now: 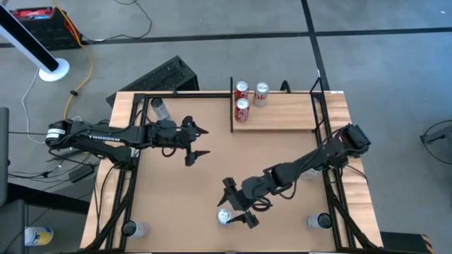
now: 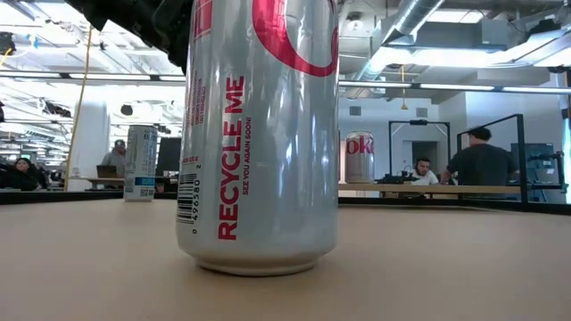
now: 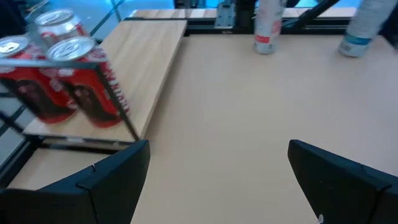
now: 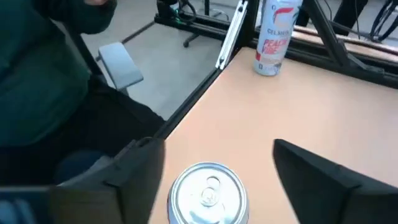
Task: Place canned beverage on shelf
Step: Put the silver soda can on the shelf aligned with the other silver soda can
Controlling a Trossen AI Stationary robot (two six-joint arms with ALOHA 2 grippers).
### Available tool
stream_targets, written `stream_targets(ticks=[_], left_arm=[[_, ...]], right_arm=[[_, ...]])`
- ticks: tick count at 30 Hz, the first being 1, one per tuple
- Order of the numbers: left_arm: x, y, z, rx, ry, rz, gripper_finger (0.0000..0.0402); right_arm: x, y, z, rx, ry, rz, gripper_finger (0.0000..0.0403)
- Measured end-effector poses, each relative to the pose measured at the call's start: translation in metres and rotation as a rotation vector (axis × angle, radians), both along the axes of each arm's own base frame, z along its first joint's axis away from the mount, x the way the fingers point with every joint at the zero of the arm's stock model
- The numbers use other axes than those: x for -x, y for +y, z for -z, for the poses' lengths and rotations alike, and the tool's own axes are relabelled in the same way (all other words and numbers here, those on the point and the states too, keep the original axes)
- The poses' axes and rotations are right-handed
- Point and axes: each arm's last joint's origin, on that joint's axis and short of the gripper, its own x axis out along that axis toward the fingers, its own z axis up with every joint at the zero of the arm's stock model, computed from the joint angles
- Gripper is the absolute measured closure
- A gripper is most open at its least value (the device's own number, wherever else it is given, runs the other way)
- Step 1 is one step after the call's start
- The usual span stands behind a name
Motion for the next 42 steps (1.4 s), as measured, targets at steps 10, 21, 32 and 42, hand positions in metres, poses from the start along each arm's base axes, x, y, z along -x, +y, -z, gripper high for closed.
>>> stream_targets(ticks=[10, 21, 32, 42], left_arm=[[0.000, 0.000, 0.000, -0.038, 0.007, 0.022, 0.0035], [0.000, 0.000, 0.000, -0.043, 0.011, 0.022, 0.0035], [0.000, 0.000, 0.001, -0.034, 0.015, 0.020, 0.0035], [0.000, -0.001, 0.001, -0.015, 0.016, 0.043, 0.0035]], right_arm=[[0.000, -0.001, -0.001, 0.019, 0.038, -0.005, 0.0014], [-0.004, 0.003, 0.022, 0.063, 0.100, -0.027, 0.0021], [-0.009, 0.010, 0.041, 0.080, 0.120, -0.039, 0.0022], [-0.012, 0.010, 0.043, 0.087, 0.117, -0.011, 0.0022]])
